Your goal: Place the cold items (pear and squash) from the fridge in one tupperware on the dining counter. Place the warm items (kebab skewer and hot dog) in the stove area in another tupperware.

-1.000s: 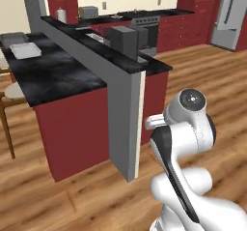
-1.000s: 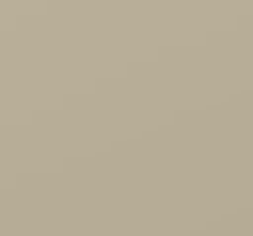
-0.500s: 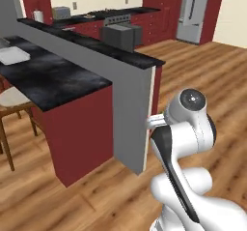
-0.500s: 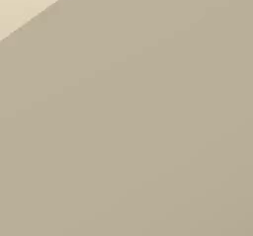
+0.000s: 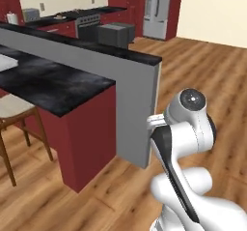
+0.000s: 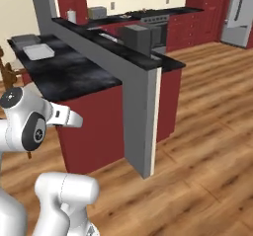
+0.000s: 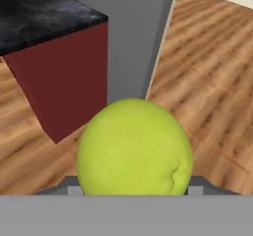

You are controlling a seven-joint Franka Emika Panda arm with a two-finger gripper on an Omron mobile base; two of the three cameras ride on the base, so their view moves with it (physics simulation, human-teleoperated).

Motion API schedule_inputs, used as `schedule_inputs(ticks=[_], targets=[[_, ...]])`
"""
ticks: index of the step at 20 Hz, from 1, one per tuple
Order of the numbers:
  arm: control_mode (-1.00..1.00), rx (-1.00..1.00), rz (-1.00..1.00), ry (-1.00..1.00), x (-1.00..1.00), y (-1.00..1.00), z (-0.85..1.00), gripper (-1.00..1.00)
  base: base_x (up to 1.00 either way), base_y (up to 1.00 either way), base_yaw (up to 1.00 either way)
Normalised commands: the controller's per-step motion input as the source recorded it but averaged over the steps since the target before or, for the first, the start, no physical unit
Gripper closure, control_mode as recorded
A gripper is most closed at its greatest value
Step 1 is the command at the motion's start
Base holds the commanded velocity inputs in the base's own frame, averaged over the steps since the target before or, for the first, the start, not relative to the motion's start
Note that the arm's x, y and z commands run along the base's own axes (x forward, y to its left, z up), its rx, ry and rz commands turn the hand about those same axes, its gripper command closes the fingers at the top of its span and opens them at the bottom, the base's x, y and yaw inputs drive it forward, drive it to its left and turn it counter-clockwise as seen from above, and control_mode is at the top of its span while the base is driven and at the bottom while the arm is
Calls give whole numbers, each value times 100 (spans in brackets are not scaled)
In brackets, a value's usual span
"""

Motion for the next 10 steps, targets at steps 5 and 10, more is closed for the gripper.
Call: schedule_inputs(ticks=[5, 10], targets=[[100, 0, 0, 0, 0, 0, 0, 100, 0, 100, -31], [100, 0, 0, 0, 0, 0, 0, 100, 0, 100, -33]])
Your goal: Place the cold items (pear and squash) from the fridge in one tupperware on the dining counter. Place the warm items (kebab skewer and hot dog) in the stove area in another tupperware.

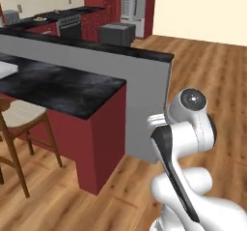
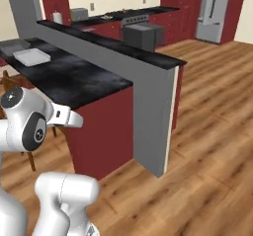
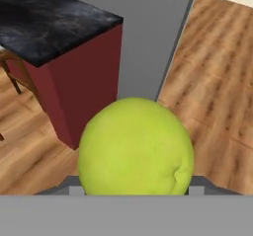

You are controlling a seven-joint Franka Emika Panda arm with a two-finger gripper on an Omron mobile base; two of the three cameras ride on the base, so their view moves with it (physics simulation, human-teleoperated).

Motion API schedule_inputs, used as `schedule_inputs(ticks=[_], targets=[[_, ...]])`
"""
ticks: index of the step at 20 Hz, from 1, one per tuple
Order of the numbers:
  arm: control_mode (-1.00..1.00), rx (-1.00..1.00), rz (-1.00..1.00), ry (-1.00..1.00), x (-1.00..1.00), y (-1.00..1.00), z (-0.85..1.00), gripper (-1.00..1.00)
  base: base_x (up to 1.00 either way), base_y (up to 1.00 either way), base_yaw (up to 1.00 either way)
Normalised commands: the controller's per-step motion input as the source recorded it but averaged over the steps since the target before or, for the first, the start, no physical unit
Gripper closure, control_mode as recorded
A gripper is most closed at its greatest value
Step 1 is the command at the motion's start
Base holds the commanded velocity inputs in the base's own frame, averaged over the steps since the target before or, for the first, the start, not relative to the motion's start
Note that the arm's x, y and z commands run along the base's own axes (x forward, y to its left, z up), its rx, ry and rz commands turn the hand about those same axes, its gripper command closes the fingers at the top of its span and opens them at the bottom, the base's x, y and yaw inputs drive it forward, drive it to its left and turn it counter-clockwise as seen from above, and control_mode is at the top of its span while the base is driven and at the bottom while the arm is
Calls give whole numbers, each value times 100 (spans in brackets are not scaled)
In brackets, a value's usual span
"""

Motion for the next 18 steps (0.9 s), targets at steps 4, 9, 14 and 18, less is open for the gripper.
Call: schedule_inputs(ticks=[4, 9, 14, 18], targets=[[100, 0, 0, 0, 0, 0, 0, 100, 0, 100, -32], [100, 0, 0, 0, 0, 0, 0, 100, 0, 100, -29], [100, 0, 0, 0, 0, 0, 0, 100, -7, 100, -25], [100, 0, 0, 0, 0, 0, 0, 100, 0, 100, -26]])
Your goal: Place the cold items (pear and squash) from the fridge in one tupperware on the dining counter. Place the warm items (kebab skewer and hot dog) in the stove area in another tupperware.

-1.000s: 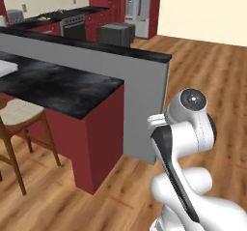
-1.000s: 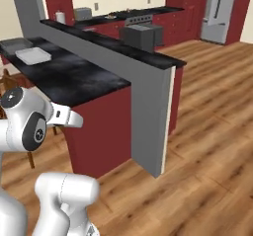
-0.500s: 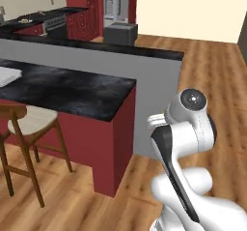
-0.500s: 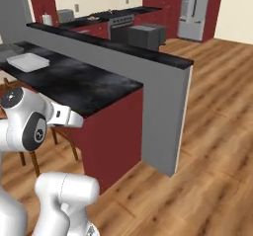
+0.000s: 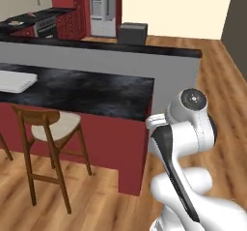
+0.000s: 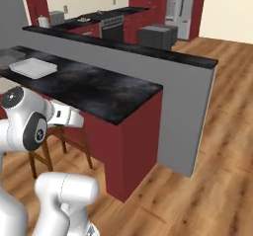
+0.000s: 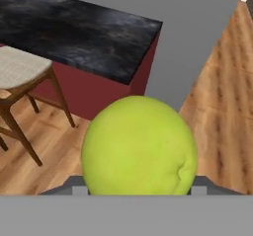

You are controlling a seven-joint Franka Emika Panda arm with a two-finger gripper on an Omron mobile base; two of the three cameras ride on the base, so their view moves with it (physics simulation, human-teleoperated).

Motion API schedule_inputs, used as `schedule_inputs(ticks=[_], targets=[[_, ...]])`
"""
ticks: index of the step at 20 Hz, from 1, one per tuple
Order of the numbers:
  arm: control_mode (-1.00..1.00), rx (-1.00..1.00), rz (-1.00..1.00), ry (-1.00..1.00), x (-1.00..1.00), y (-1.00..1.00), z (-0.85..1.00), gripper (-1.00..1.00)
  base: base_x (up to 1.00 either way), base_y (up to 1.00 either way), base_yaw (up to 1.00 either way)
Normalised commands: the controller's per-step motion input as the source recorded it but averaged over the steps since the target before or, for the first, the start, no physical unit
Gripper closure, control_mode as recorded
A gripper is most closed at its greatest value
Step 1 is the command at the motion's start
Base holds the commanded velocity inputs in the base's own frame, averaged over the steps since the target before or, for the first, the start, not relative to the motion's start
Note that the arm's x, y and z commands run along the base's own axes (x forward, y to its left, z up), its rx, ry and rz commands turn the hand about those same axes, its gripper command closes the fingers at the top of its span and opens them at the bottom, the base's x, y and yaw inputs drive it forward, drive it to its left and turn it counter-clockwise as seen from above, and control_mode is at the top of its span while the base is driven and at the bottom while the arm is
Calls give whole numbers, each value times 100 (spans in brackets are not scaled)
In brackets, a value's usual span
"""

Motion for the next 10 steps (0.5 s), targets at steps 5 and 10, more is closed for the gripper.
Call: schedule_inputs(ticks=[5, 10], targets=[[100, 0, 0, 0, 0, 0, 0, 100, 0, 100, -27], [100, 0, 0, 0, 0, 0, 0, 100, 0, 100, -29]])
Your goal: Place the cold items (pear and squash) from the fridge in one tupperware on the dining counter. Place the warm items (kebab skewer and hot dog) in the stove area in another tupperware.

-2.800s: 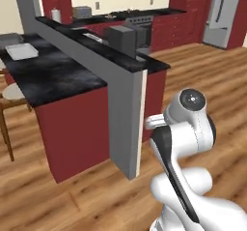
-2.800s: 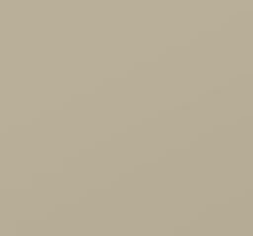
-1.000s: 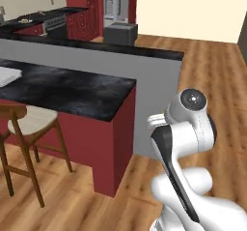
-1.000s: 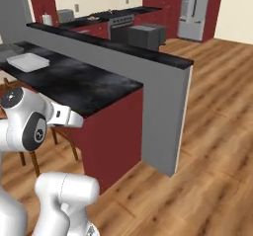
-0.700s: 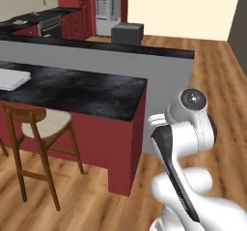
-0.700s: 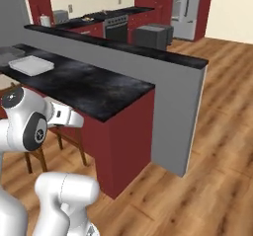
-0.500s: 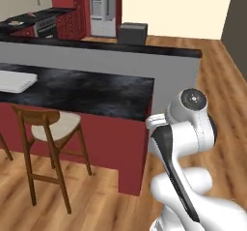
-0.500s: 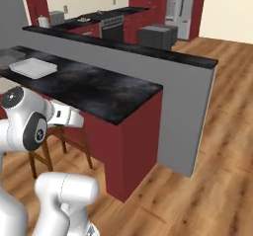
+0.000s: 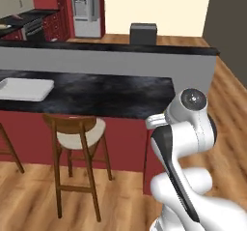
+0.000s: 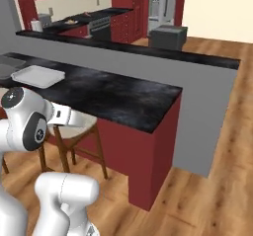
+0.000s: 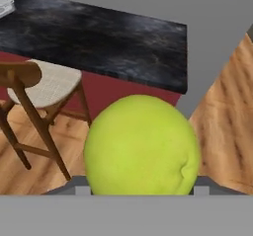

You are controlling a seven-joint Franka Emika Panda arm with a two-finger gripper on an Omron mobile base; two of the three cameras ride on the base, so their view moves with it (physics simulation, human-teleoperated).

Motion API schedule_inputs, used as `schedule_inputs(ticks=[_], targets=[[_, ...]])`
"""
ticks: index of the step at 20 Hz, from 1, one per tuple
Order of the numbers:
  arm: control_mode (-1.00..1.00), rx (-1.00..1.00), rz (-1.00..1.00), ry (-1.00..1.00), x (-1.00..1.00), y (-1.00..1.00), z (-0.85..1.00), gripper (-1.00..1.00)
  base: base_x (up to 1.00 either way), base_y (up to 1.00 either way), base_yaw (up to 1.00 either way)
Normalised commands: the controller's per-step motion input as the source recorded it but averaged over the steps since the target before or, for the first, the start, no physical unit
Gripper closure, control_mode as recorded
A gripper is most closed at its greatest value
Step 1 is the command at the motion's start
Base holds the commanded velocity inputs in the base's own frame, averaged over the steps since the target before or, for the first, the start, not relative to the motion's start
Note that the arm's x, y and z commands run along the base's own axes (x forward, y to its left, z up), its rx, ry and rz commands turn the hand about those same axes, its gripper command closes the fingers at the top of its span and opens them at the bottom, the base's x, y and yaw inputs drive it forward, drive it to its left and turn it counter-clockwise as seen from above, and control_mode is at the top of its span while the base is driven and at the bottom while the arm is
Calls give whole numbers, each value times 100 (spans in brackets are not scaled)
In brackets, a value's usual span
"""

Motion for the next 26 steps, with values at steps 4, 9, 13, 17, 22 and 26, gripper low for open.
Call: schedule_inputs(ticks=[4, 9, 13, 17, 22, 26], targets=[[100, 0, 0, 0, 0, 0, 0, 100, 0, 100, -29], [100, 0, 0, 0, 0, 0, 0, 100, 0, 100, -27], [100, 0, 0, 0, 0, 0, 0, 100, 0, 100, -23], [100, 0, 0, 0, 0, 0, 0, 100, 0, 100, -12], [100, 0, 0, 0, 0, 0, 0, 100, 1, 99, -6], [100, 0, 0, 0, 0, 0, 0, 100, 14, 81, -2]])
